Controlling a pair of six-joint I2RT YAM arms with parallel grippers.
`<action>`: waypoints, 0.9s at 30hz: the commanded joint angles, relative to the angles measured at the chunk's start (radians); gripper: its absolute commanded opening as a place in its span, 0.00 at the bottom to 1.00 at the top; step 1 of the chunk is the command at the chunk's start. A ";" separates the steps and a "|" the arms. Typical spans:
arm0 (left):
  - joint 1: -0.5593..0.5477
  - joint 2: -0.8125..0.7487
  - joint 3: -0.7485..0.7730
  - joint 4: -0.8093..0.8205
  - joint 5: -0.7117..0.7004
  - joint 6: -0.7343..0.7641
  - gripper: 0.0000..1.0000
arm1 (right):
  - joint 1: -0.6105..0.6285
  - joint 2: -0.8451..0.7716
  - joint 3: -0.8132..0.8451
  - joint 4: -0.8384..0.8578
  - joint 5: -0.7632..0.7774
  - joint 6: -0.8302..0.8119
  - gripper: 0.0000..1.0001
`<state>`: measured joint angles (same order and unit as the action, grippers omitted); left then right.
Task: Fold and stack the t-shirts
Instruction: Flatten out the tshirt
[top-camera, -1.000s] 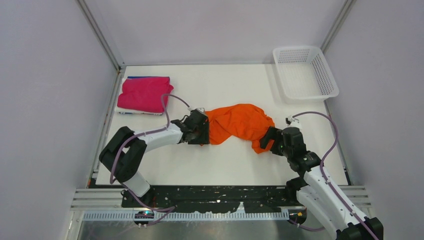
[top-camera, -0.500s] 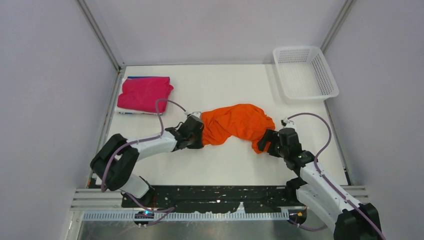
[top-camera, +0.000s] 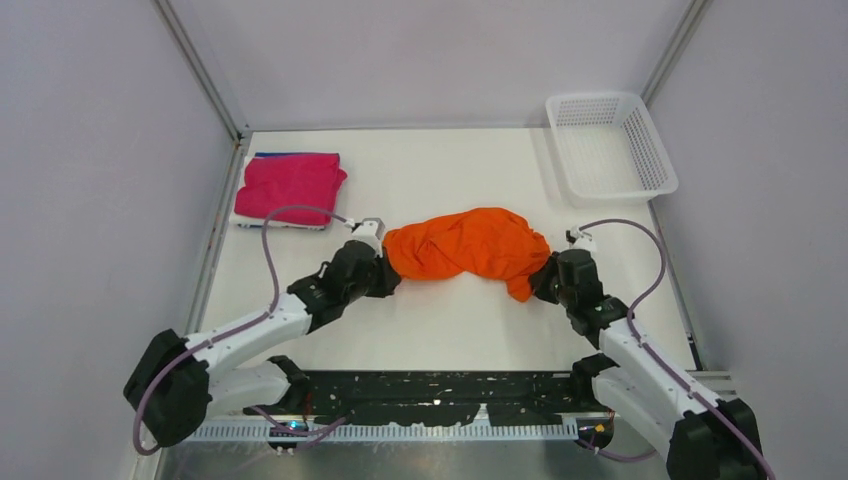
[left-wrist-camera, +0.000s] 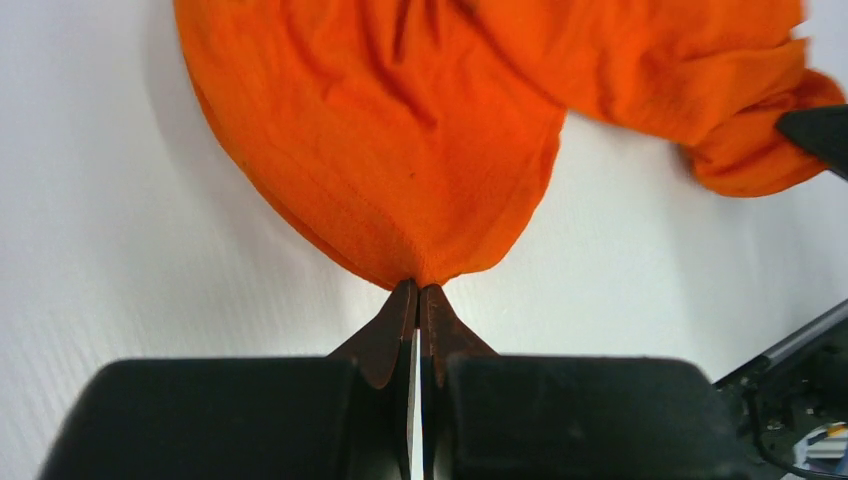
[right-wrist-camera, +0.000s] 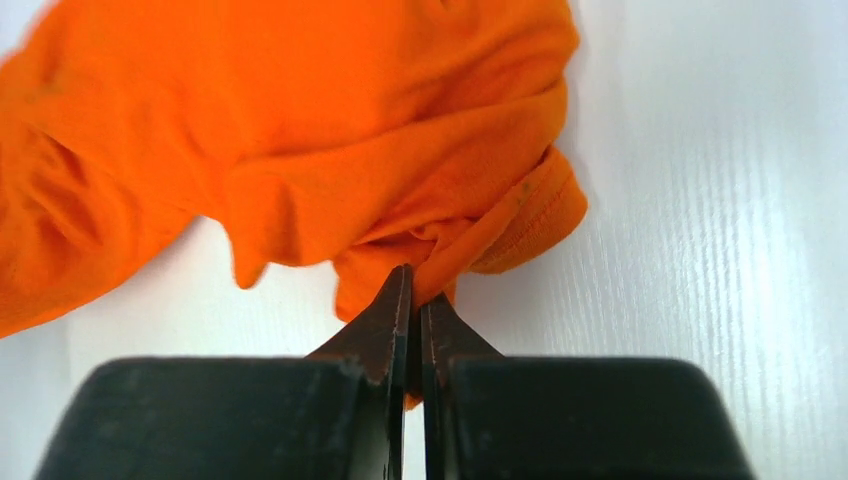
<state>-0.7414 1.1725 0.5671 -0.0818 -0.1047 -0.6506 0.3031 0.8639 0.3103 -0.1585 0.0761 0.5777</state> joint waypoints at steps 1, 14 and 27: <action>-0.004 -0.184 0.027 0.076 -0.058 0.066 0.00 | -0.001 -0.164 0.129 -0.053 0.098 -0.057 0.06; -0.005 -0.663 0.195 0.012 -0.123 0.170 0.00 | -0.004 -0.495 0.531 -0.141 0.320 -0.288 0.05; -0.004 -0.912 0.422 -0.126 -0.047 0.219 0.00 | -0.004 -0.607 0.864 -0.167 0.198 -0.337 0.05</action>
<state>-0.7422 0.2886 0.9318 -0.1848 -0.2058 -0.4614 0.3027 0.2890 1.0828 -0.3374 0.3195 0.2596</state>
